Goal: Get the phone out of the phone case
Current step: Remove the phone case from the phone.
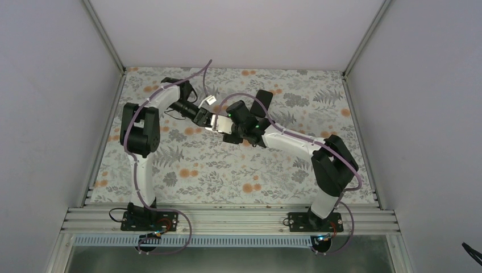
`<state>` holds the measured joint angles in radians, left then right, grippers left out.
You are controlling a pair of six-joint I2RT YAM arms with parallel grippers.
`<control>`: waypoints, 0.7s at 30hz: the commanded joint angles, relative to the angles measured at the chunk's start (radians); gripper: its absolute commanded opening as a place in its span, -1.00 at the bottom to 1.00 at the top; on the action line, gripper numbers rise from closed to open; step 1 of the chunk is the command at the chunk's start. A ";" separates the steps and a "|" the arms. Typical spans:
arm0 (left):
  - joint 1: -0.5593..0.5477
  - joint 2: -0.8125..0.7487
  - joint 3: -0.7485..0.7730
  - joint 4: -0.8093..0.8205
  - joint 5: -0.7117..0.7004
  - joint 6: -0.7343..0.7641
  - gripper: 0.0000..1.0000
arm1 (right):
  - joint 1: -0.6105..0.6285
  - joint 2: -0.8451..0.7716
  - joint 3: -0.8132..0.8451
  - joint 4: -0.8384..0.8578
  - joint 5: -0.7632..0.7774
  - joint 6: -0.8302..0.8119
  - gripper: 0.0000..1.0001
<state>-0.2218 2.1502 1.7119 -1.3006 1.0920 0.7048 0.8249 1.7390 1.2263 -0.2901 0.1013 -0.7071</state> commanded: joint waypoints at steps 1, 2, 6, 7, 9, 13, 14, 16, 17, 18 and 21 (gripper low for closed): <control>-0.005 0.007 0.013 -0.057 0.051 0.054 -0.36 | 0.009 -0.028 0.021 0.112 0.071 0.027 0.06; -0.006 0.005 0.014 -0.057 0.052 0.056 -0.37 | 0.009 -0.028 0.020 0.110 0.071 0.028 0.06; -0.008 0.001 0.013 -0.057 0.054 0.059 -0.58 | 0.009 -0.042 0.013 0.101 0.060 0.027 0.07; -0.009 -0.003 0.014 -0.057 0.054 0.061 -0.68 | 0.011 -0.047 0.011 0.093 0.050 0.026 0.11; -0.008 -0.014 0.018 -0.057 0.052 0.067 -0.94 | 0.011 -0.063 -0.002 0.083 0.035 0.027 0.41; -0.008 -0.046 0.011 -0.057 0.039 0.076 -0.95 | -0.002 -0.132 -0.056 0.030 0.025 0.033 0.99; -0.008 -0.058 0.004 -0.058 0.028 0.084 -0.95 | -0.018 -0.154 -0.070 0.003 -0.008 0.034 1.00; -0.008 -0.090 -0.009 -0.057 -0.003 0.101 -0.95 | -0.078 -0.195 -0.076 -0.084 -0.137 0.039 1.00; -0.009 -0.107 -0.012 -0.057 -0.024 0.111 -0.95 | -0.116 -0.210 -0.072 -0.121 -0.191 0.047 1.00; -0.010 -0.125 -0.013 -0.056 -0.046 0.116 -0.95 | -0.158 -0.221 -0.061 -0.150 -0.251 0.057 1.00; -0.038 -0.209 -0.031 -0.049 -0.130 0.148 -0.95 | -0.292 -0.226 -0.010 -0.262 -0.467 0.078 1.00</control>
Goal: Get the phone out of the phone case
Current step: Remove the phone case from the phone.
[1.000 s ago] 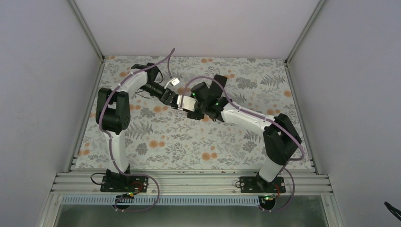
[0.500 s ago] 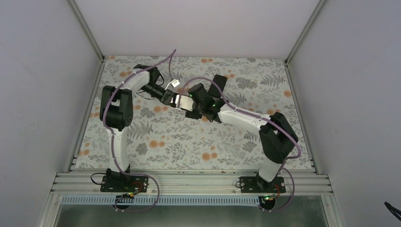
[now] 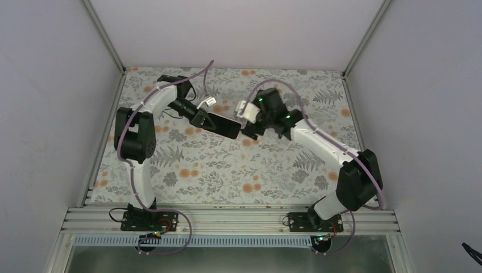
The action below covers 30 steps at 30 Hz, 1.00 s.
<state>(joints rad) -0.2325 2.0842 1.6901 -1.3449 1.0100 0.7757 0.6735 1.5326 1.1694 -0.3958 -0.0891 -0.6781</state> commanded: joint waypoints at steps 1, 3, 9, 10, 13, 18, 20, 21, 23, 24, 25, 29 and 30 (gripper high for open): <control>-0.039 -0.186 -0.031 0.021 -0.078 0.068 -0.95 | -0.174 -0.015 0.063 -0.183 -0.330 0.051 1.00; -0.076 -0.280 -0.095 0.120 -0.159 0.029 -0.95 | -0.203 -0.002 0.085 -0.238 -0.391 0.042 1.00; -0.173 -0.447 -0.227 0.327 -0.304 -0.061 -0.95 | -0.205 -0.001 0.110 -0.305 -0.484 0.031 1.00; -0.186 -0.457 -0.238 0.340 -0.318 -0.069 -0.95 | -0.204 -0.009 0.105 -0.297 -0.484 0.037 1.00; -0.209 -0.462 -0.253 0.344 -0.332 -0.073 -0.95 | -0.205 -0.016 0.099 -0.292 -0.468 0.046 0.98; -0.221 -0.460 -0.259 0.347 -0.329 -0.077 -0.95 | -0.206 -0.025 0.072 -0.295 -0.453 0.044 0.93; -0.219 -0.463 -0.258 0.349 -0.330 -0.078 -0.95 | -0.204 -0.037 0.059 -0.294 -0.463 0.041 0.92; -0.220 -0.465 -0.254 0.350 -0.331 -0.081 -0.95 | -0.205 -0.040 0.053 -0.294 -0.466 0.042 0.91; -0.220 -0.468 -0.248 0.349 -0.332 -0.082 -0.95 | -0.205 -0.044 0.042 -0.288 -0.459 0.045 0.90; -0.220 -0.469 -0.244 0.347 -0.332 -0.082 -0.95 | -0.205 -0.046 0.036 -0.280 -0.455 0.051 0.90; -0.220 -0.469 -0.238 0.343 -0.333 -0.081 -0.95 | -0.204 -0.047 0.028 -0.262 -0.445 0.058 0.90; -0.221 -0.475 -0.238 0.331 -0.333 -0.072 -0.95 | -0.206 -0.041 0.016 -0.229 -0.430 0.080 0.88; -0.220 -0.476 -0.239 0.328 -0.333 -0.069 -0.95 | -0.206 -0.036 0.018 -0.226 -0.431 0.081 0.87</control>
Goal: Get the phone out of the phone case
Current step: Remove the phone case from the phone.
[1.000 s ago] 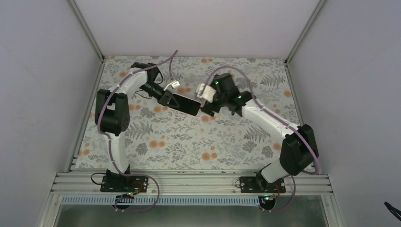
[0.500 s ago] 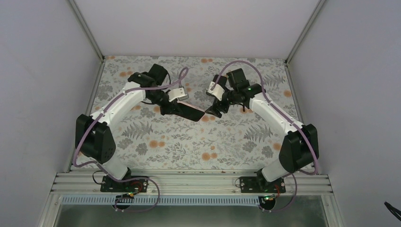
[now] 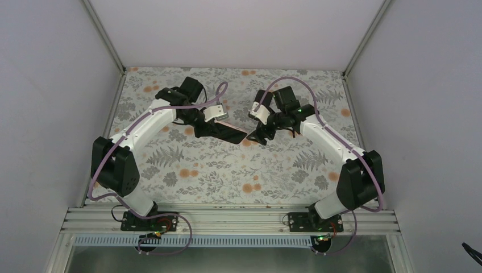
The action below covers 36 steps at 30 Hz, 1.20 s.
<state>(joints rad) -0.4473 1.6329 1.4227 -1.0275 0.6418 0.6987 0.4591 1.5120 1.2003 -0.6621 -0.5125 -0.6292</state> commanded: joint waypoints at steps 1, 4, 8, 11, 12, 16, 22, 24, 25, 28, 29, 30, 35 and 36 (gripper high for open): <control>-0.005 -0.026 0.027 0.008 0.036 0.011 -0.95 | 0.007 -0.011 -0.014 0.045 -0.002 0.034 0.86; -0.005 -0.029 0.025 0.003 0.039 0.015 -0.95 | 0.006 0.003 -0.011 0.053 0.006 0.030 0.84; -0.005 -0.032 0.025 -0.002 0.041 0.017 -0.95 | -0.002 0.023 -0.003 0.064 0.009 0.031 0.83; -0.005 -0.032 0.030 -0.008 0.042 0.018 -0.95 | -0.008 0.043 0.004 0.067 0.013 0.024 0.83; -0.005 -0.033 0.031 -0.010 0.043 0.020 -0.95 | -0.009 0.048 0.003 0.070 0.018 0.022 0.78; -0.005 -0.037 0.035 -0.022 0.045 0.026 -0.95 | -0.024 0.078 0.013 0.074 0.027 0.009 0.75; -0.005 -0.030 0.043 -0.071 0.059 0.056 -0.95 | -0.037 0.113 0.047 0.072 0.028 -0.003 0.74; -0.006 -0.026 0.048 -0.085 0.061 0.063 -0.96 | -0.037 0.127 0.063 0.069 0.035 -0.009 0.74; -0.007 -0.025 0.051 -0.090 0.066 0.066 -0.95 | -0.039 0.133 0.070 0.069 0.039 -0.010 0.73; -0.010 -0.017 0.056 -0.101 0.075 0.072 -0.95 | -0.043 0.143 0.094 0.067 0.041 -0.016 0.72; -0.012 -0.014 0.057 -0.106 0.076 0.075 -0.95 | -0.045 0.169 0.102 0.067 0.044 -0.020 0.72; -0.014 -0.012 0.058 -0.112 0.076 0.078 -0.95 | -0.047 0.182 0.108 0.067 0.047 -0.024 0.72; -0.021 -0.014 0.071 -0.174 0.086 0.105 -0.95 | -0.082 0.218 0.140 0.062 0.059 -0.044 0.71; -0.024 -0.017 0.071 -0.185 0.084 0.111 -0.95 | -0.088 0.224 0.149 0.060 0.060 -0.046 0.71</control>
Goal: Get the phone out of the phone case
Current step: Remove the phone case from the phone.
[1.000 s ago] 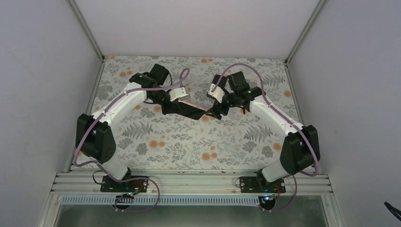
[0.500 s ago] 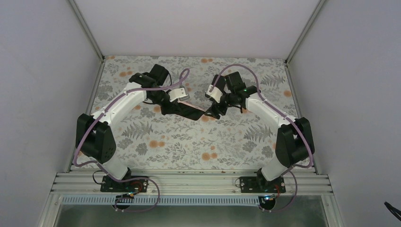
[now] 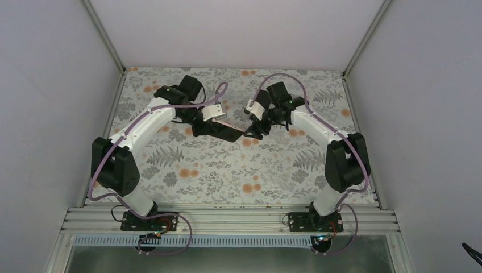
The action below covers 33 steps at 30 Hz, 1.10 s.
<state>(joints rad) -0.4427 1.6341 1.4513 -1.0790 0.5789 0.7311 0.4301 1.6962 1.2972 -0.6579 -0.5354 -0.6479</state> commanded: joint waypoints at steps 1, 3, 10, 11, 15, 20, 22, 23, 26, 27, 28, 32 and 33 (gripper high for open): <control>-0.032 -0.019 0.040 -0.143 0.145 0.083 -0.95 | -0.065 0.047 0.062 0.053 0.082 -0.028 0.71; -0.039 -0.023 0.034 -0.154 0.141 0.089 -0.95 | -0.071 0.061 0.082 0.046 0.080 -0.033 0.70; -0.066 -0.015 0.018 -0.163 0.140 0.093 -0.95 | -0.074 0.081 0.137 0.033 0.075 -0.034 0.69; -0.069 -0.014 0.018 -0.159 0.140 0.091 -0.95 | -0.073 0.081 0.140 0.029 0.071 -0.035 0.69; -0.071 -0.015 0.019 -0.136 0.134 0.080 -0.95 | -0.074 0.076 0.141 0.009 0.054 -0.048 0.69; -0.070 -0.031 0.007 -0.091 0.084 0.061 -0.95 | -0.083 0.006 0.102 -0.090 -0.009 -0.129 0.74; -0.070 -0.037 0.005 -0.088 0.079 0.060 -0.95 | -0.093 -0.042 0.055 -0.137 -0.058 -0.186 0.75; -0.070 -0.039 0.004 -0.086 0.079 0.060 -0.95 | -0.095 -0.074 0.035 -0.155 -0.082 -0.200 0.75; -0.070 -0.042 0.004 -0.077 0.082 0.056 -0.95 | -0.096 -0.116 -0.016 -0.220 -0.145 -0.248 0.73; -0.070 -0.040 0.005 -0.075 0.083 0.056 -0.95 | -0.096 -0.124 -0.029 -0.233 -0.171 -0.253 0.72; -0.070 -0.037 0.006 -0.072 0.083 0.055 -0.95 | -0.096 -0.131 -0.043 -0.236 -0.187 -0.250 0.70; -0.070 -0.027 0.015 -0.066 0.096 0.049 -0.95 | -0.082 -0.171 -0.123 -0.192 -0.204 -0.227 0.67; -0.070 -0.024 0.019 -0.062 0.099 0.048 -0.95 | -0.078 -0.175 -0.134 -0.177 -0.202 -0.218 0.65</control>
<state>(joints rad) -0.5133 1.6329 1.4528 -1.1744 0.6285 0.7841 0.3454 1.5452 1.2198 -0.8413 -0.6743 -0.8597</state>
